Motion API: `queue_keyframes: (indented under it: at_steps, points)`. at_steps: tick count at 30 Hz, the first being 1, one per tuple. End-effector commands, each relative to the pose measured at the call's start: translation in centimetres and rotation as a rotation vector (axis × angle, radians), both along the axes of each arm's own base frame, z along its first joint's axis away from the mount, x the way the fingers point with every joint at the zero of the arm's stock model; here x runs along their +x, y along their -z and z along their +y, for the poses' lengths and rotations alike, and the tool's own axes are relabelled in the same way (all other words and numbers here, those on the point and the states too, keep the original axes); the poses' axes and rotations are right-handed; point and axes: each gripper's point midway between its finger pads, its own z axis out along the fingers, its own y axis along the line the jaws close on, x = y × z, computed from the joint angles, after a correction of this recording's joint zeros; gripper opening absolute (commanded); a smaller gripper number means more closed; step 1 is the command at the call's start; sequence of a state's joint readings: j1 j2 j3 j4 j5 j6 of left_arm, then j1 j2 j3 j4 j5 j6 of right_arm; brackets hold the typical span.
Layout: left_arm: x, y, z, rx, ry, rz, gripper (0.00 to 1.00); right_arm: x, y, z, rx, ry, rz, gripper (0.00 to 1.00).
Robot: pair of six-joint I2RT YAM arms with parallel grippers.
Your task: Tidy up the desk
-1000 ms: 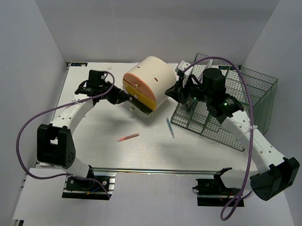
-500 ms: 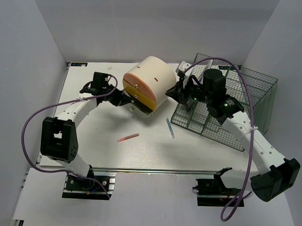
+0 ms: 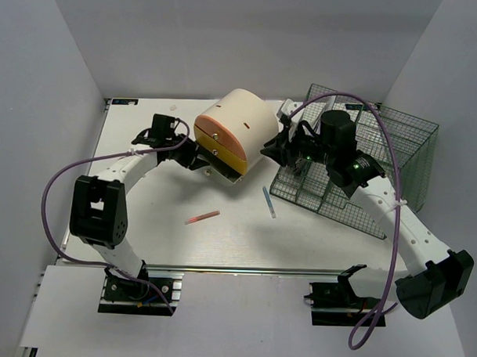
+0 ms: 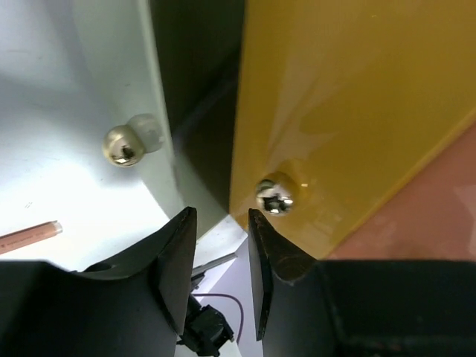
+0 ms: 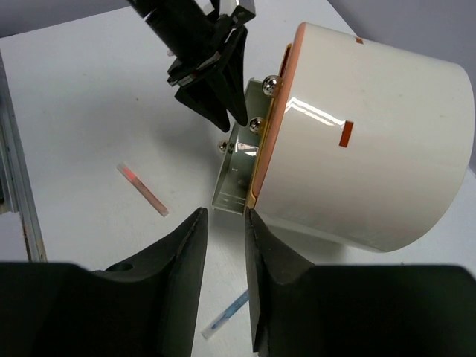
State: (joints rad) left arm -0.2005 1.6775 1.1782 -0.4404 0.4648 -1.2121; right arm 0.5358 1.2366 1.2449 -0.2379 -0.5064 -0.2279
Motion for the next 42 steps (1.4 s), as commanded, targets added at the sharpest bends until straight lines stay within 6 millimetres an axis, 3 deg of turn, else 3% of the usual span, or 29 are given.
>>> queue_keyframes:
  at_steps: [1, 5, 7, 8, 9, 12, 14, 15, 17, 18, 21, 22, 23, 25, 32, 42]
  points:
    - [1.1, -3.4, -0.6, -0.023, 0.022, -0.104, 0.44, -1.2, -0.7, 0.1, 0.001, -0.086, -0.045, 0.33]
    - [1.8, -6.8, -0.5, -0.009, 0.039, -0.213, 0.41, -3.0, 1.2, 0.7, -0.057, -0.209, -0.017, 0.5]
    - [1.9, -8.9, -0.3, 0.005, 0.051, -0.285, 0.32, -4.1, 3.0, 0.7, -0.11, -0.29, 0.041, 0.54]
    - [1.7, -9.5, -0.2, 0.021, 0.073, -0.326, 0.25, -4.5, 3.8, 0.6, -0.132, -0.309, 0.073, 0.54]
    - [1.4, -11.1, 0.2, 0.021, 0.083, -0.387, 0.08, -4.8, 4.5, 0.5, -0.149, -0.319, 0.101, 0.54]
    - [0.1, -11.7, 2.4, 0.162, 0.091, -0.45, 0.01, -5.0, 7.9, -0.3, -0.233, -0.27, 0.213, 0.37]
    - [-0.8, -11.1, 4.3, 0.303, 0.11, -0.475, 0.04, -4.9, 9.7, -0.9, -0.274, -0.215, 0.266, 0.27]
    - [-1.8, -11.0, 5.7, 0.376, 0.092, -0.474, 0.13, -4.8, 11.7, -1.4, -0.333, -0.174, 0.289, 0.24]
    - [-3.1, -10.0, 7.5, 0.472, 0.076, -0.452, 0.35, -4.7, 13.6, -1.8, -0.375, -0.105, 0.344, 0.22]
    - [-4.0, -10.9, 8.8, 0.525, 0.037, -0.479, 0.49, -4.3, 15.7, -2.6, -0.437, -0.042, 0.376, 0.25]
    - [-5.5, -11.3, 10.8, 0.593, -0.036, -0.527, 0.63, -4.7, 19.1, -3.8, -0.52, 0.084, 0.493, 0.32]
    - [-6.5, -13.1, 11.6, 0.605, -0.091, -0.59, 0.73, -4.9, 19.6, -3.8, -0.521, 0.111, 0.517, 0.34]
    - [-7.0, -12.5, 12.0, 0.61, -0.112, -0.598, 0.77, -4.9, 20.6, -4.0, -0.527, 0.139, 0.517, 0.35]
    - [-8.2, -13.5, 12.9, 0.611, -0.176, -0.635, 0.83, -4.8, 21.2, -3.9, -0.521, 0.189, 0.514, 0.4]
    - [-10.7, -10.6, 14.7, 0.683, -0.203, -0.521, 0.84, -3.6, 23.5, -4.1, -0.473, 0.385, 0.541, 0.51]
    - [-10.1, -7.8, 16.3, 0.805, -0.18, -0.409, 0.83, -1.6, 24.6, -4.3, -0.42, 0.509, 0.516, 0.53]
